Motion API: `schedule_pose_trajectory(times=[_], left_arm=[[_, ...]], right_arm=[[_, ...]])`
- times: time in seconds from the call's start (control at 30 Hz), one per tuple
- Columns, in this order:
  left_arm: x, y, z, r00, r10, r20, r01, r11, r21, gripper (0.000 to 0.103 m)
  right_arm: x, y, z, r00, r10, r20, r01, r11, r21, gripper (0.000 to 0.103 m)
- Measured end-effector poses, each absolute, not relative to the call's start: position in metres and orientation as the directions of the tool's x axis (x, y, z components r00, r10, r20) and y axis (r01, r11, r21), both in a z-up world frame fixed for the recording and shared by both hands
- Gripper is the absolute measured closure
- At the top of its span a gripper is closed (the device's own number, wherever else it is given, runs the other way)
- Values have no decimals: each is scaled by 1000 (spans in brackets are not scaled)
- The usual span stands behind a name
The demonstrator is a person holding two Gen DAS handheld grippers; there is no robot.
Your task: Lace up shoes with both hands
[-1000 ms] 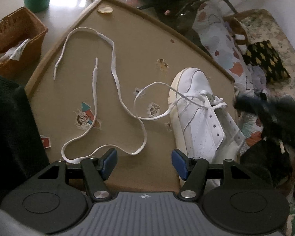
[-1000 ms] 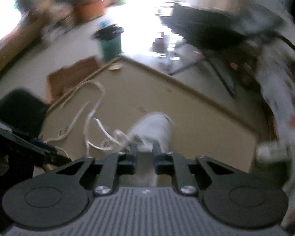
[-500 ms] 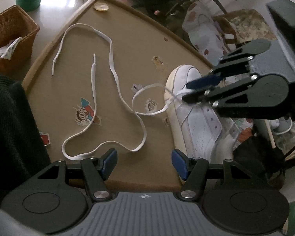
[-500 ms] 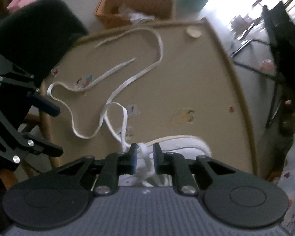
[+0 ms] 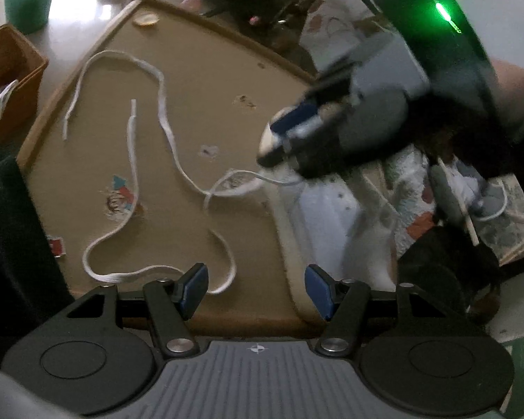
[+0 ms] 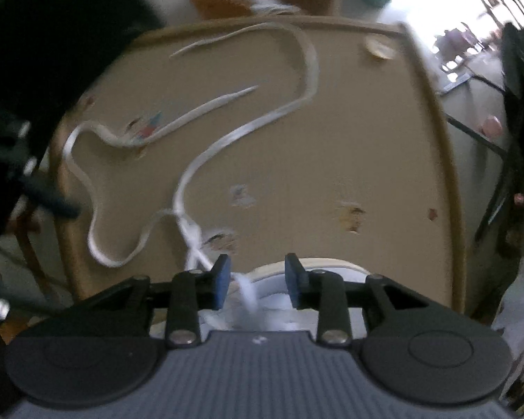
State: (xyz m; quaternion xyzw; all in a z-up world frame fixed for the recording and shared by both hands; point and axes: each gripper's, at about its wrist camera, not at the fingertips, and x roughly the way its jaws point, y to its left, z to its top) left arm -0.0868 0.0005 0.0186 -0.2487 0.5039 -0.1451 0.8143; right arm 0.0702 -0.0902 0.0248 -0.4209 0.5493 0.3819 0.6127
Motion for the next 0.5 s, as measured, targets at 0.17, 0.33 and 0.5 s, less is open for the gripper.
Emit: schedule_pose_trajectory(times=[0.17, 0.33, 0.5], left_arm=[[-84, -24, 25, 420, -476, -773, 32, 859, -512, 40], [-79, -46, 35, 409, -454, -792, 89, 883, -461, 40], [-67, -51, 37, 432, -414, -801, 41, 896, -441, 39]], right_arm=[[103, -120, 35, 144, 80, -986, -840, 536, -79, 56], [110, -137, 29, 198, 93, -976, -799, 592, -105, 48], [106, -151, 26, 209, 144, -967, -780, 621, -76, 40]])
